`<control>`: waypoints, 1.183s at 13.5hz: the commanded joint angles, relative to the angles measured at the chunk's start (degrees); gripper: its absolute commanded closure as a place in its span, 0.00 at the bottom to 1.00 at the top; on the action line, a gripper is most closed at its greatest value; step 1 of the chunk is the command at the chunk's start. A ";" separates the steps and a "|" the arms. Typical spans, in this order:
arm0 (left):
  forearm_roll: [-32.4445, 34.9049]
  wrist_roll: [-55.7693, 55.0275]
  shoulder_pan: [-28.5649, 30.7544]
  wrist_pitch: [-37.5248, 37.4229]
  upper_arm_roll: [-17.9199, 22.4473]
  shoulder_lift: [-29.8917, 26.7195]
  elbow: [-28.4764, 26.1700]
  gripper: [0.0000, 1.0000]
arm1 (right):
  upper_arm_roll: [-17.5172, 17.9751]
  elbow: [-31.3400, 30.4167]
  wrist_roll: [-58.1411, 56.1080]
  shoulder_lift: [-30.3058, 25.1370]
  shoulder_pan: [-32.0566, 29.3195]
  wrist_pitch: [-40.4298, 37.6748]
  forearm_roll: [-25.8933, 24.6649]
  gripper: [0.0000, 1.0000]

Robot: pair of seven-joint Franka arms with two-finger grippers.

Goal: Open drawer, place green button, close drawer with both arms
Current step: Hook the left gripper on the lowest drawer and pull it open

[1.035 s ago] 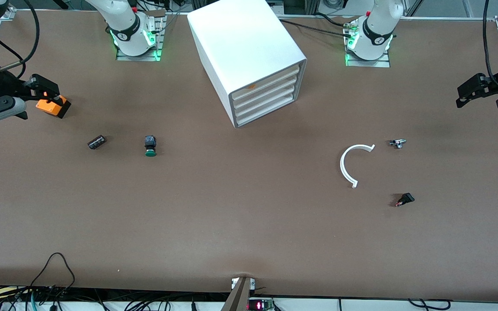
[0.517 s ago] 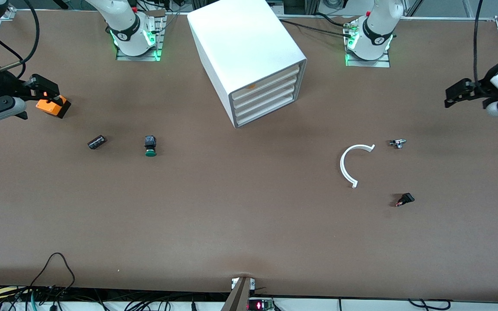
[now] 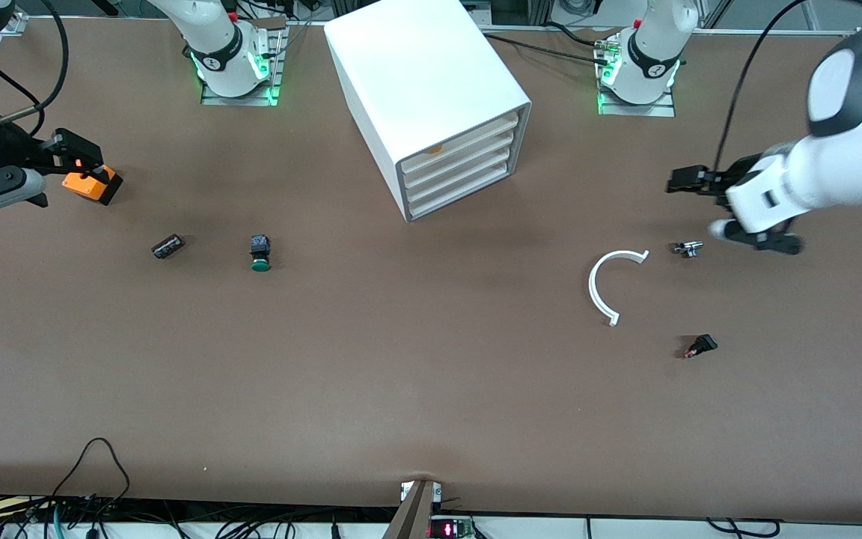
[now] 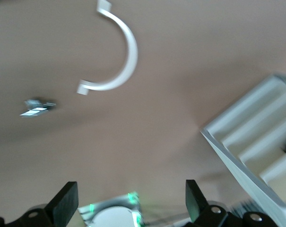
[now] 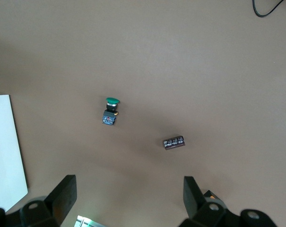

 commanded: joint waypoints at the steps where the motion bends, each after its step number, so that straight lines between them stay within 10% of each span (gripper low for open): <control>1: -5.91 7.90 0.44 -2.42 -1.72 5.82 1.21 0.00 | 0.61 0.74 0.55 0.26 -0.66 0.05 -0.61 0.00; 10: -32.00 33.47 -3.15 -1.37 -5.42 30.08 1.56 0.12 | 0.70 0.74 0.47 0.26 -0.57 0.23 -0.61 0.00; 16: -42.82 44.99 -12.03 5.74 -5.42 36.32 0.95 0.39 | 0.70 0.74 0.55 0.26 -0.57 0.23 -0.61 0.00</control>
